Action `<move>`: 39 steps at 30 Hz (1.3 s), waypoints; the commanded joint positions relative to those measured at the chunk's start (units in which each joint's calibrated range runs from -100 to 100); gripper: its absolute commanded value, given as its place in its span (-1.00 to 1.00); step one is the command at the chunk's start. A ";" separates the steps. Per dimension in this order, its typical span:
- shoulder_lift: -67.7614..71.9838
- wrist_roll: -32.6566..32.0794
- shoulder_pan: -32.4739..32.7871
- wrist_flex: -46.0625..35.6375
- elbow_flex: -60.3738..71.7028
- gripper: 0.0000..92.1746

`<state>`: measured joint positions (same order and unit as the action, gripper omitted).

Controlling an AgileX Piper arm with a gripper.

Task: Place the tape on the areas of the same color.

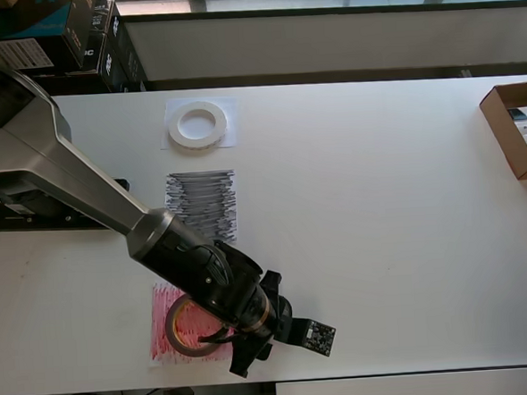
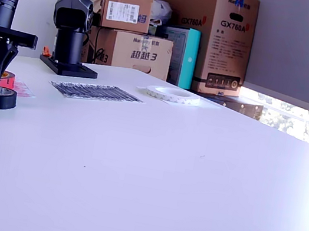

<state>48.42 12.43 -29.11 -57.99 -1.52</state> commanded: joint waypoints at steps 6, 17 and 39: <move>0.22 -0.48 0.31 0.33 0.57 -0.55; 0.41 -0.97 0.31 0.59 5.38 -1.00; 0.60 -0.40 -0.71 0.33 5.93 -0.29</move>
<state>48.42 11.54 -29.56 -57.94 4.21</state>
